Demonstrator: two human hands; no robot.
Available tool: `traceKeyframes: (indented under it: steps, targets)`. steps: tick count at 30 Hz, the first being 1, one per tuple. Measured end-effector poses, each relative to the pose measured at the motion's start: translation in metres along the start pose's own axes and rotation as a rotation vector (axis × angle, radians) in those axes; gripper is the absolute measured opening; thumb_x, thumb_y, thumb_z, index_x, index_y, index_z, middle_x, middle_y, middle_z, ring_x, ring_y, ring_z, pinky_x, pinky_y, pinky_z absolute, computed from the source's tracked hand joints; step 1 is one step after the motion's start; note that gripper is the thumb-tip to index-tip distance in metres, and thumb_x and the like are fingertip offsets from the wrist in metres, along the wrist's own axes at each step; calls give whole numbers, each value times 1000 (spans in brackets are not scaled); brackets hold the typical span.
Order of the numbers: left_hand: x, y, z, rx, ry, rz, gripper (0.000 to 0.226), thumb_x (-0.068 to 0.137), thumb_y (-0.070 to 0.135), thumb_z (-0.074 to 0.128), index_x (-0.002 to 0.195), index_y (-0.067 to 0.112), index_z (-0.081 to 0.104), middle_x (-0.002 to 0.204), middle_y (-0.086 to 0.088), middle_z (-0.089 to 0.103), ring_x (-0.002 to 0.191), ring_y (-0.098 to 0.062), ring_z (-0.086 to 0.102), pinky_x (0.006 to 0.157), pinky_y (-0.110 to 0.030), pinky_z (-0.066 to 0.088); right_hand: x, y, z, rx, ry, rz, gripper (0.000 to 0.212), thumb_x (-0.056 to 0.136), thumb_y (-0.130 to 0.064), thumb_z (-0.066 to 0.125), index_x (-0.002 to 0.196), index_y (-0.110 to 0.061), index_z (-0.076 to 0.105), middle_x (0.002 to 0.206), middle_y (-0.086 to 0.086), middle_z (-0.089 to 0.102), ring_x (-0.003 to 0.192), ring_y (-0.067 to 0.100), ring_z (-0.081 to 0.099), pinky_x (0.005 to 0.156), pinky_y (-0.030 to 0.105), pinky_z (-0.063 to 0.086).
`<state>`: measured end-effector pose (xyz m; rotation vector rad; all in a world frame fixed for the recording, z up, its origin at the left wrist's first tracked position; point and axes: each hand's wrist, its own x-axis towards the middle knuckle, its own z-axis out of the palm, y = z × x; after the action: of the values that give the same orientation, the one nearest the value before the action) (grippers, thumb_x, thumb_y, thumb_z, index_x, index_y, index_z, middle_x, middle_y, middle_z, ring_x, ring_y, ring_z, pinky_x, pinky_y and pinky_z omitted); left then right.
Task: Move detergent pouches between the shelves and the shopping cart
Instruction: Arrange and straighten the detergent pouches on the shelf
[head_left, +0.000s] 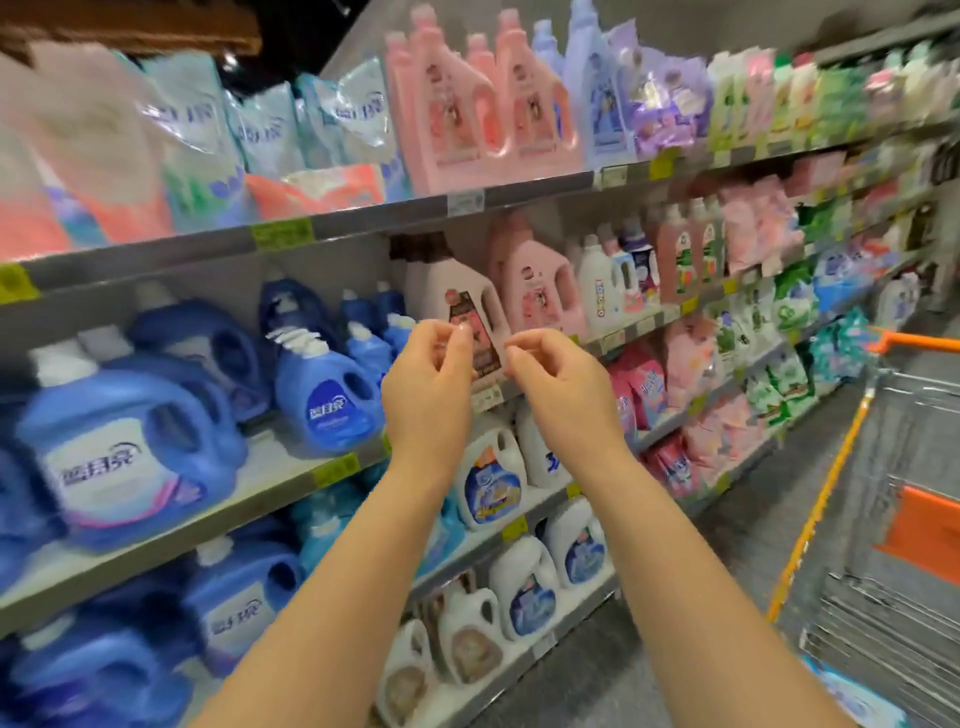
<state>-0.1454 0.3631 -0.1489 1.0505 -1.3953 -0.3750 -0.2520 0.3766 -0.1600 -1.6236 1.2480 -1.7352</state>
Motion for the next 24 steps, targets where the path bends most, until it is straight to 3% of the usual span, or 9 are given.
traceKeyframes:
  steps: [5,9,14,17,19,21,24]
  targets:
    - [76,-24,-25,71,81,81,23,93,26,50,69,25,52,59,7,57,62,-10,55,61,-20,40,69,-7,57,-12,-39,-116,12,91,-19,55,88,-28,63,78,-15,64,79,5,61,76,26,49]
    - [154,-44,-29,159,135,157,26,93,27,49,67,27,50,55,7,54,54,-1,50,60,-17,37,143,-1,92,-11,-101,-222,10,91,-22,56,90,-26,64,78,-15,63,75,-2,57,72,17,45]
    - [261,-64,-33,268,220,201,21,93,28,48,73,31,49,59,8,58,66,-13,60,72,-31,45,259,3,131,-53,-126,-297,13,90,-26,57,97,-22,66,78,-14,61,82,12,59,76,27,45]
    - [315,-81,-41,318,281,224,10,92,31,48,83,31,52,71,6,64,74,-19,64,78,-41,51,325,-3,160,-113,-160,-351,20,91,-27,55,109,-22,62,75,-18,54,83,11,55,72,25,38]
    - [342,-88,-49,383,293,221,9,94,27,48,97,22,55,71,10,62,73,-15,62,75,-33,47,360,-5,184,-127,-206,-351,31,89,-28,56,119,-21,57,87,-14,57,90,13,57,79,27,41]
    - [369,-91,-56,461,293,200,22,94,26,47,113,16,52,71,12,57,68,-10,55,67,-25,33,390,-5,207,-189,-267,-363,45,86,-31,60,128,-22,50,110,-5,59,105,17,57,89,30,41]
    - [407,-96,-67,559,236,100,41,95,32,46,133,17,39,77,8,53,85,-20,54,76,-28,36,429,-2,233,-412,-355,-447,68,79,-33,68,139,-23,39,138,2,48,125,21,47,99,33,39]
